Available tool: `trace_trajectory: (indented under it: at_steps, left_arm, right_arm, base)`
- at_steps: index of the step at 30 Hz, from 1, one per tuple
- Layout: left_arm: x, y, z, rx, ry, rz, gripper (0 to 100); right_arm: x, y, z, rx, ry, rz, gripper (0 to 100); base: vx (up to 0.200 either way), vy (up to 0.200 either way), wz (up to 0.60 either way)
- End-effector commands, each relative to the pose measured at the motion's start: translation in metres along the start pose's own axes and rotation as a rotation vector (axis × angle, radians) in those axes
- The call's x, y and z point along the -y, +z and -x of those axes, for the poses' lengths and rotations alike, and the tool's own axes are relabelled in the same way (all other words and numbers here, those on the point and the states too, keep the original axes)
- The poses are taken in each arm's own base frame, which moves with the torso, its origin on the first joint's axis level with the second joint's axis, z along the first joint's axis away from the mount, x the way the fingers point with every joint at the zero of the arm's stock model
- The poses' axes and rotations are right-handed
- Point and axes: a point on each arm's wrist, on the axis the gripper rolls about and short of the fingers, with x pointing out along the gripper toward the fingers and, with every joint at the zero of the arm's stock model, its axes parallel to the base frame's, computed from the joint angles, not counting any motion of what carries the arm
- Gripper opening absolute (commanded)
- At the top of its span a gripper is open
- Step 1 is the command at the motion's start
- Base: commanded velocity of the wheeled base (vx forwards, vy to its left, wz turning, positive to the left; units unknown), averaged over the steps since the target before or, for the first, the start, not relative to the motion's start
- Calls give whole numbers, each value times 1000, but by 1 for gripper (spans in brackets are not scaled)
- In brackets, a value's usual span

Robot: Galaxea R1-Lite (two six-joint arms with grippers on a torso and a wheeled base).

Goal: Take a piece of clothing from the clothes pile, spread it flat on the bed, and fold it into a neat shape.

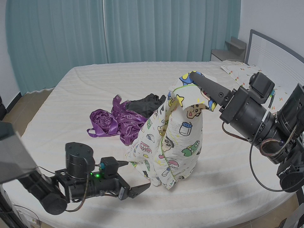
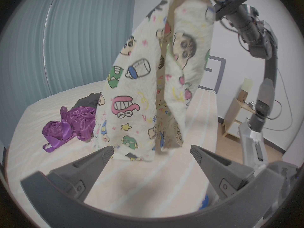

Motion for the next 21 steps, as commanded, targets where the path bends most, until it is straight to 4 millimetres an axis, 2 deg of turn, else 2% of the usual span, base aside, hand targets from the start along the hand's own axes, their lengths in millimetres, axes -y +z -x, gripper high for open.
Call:
trace_trajectory:
  at_steps: [1,8,17,18,21]
  left_arm:
    - [16,-44,-61,-76,22,105,100]
    - [9,-45,-91,4,175,142,100]
    - [3,-34,-109,105,292,175,100]
    - [1,-29,-119,144,312,202,100]
    - [-2,-25,-133,188,347,232,100]
  right_arm:
    - [1,-1,-5,2,1,3,0]
    - [1,-2,-5,-1,3,2,0]
    - [1,-2,-5,-2,4,1,0]
    - [1,-2,-5,-1,6,1,0]
    - [1,-3,-5,-4,5,1,0]
  base:
    - [0,0,0]
    - [0,0,0]
    - [0,0,0]
    - [0,0,0]
    - [0,0,0]
